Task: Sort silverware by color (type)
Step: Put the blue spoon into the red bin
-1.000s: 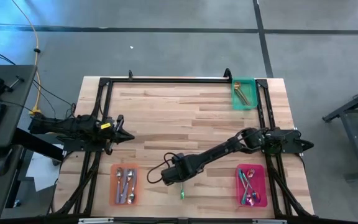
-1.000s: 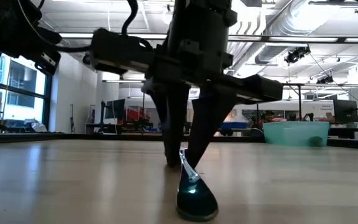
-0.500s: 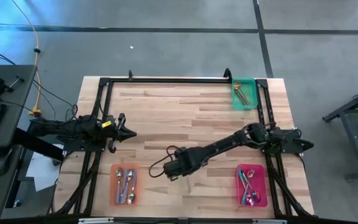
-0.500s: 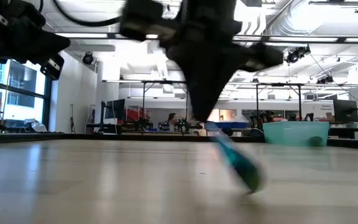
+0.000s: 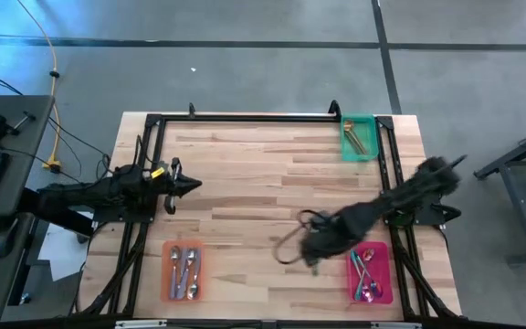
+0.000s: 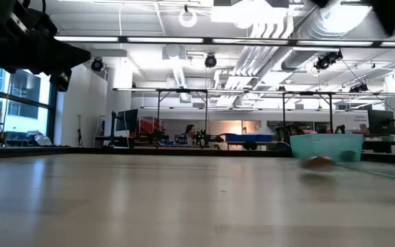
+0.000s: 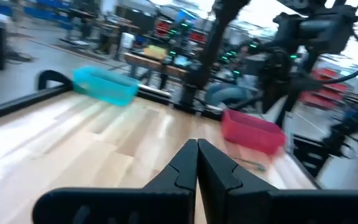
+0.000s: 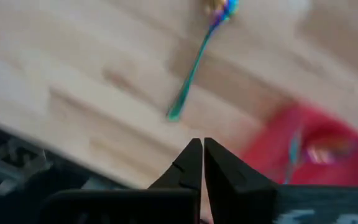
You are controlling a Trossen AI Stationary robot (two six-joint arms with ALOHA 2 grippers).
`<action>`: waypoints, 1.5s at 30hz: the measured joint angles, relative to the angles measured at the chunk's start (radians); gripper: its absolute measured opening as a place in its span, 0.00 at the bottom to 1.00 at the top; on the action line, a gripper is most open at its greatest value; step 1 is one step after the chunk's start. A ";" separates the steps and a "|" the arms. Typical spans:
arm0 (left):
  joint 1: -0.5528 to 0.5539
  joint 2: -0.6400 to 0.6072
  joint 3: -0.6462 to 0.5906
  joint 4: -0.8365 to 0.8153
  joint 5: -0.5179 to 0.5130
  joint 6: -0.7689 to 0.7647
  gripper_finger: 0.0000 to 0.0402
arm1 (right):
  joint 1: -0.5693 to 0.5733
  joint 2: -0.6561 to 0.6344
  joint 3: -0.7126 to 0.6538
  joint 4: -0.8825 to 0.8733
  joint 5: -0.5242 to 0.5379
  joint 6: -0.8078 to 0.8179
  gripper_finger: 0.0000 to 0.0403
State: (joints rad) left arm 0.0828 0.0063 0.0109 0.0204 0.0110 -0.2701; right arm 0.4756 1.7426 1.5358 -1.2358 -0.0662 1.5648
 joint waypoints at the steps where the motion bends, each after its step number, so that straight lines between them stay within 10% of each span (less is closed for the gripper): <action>1: 0.010 0.000 0.000 0.000 -0.010 0.000 0.00 | 0.019 -0.052 -0.049 0.013 -0.021 0.031 0.00; 9: 0.084 0.000 0.001 -0.011 -0.040 0.011 0.00 | 0.137 -0.327 -0.340 0.174 0.033 0.274 0.00; 26: 0.198 0.026 0.002 -0.008 -0.042 0.011 0.00 | -0.106 -0.140 -0.355 0.040 0.012 0.364 0.28; 34: 0.221 0.031 0.002 -0.009 -0.041 0.011 0.00 | -0.234 -0.134 -0.425 -0.040 -0.013 0.142 0.03; 45: 0.225 0.031 0.002 -0.009 -0.041 0.011 0.00 | -0.255 -0.135 -0.676 0.245 -0.144 0.136 0.01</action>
State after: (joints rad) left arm 0.3077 0.0376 0.0128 0.0115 -0.0296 -0.2592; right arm 0.2203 1.6078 0.8593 -0.9910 -0.2104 1.7010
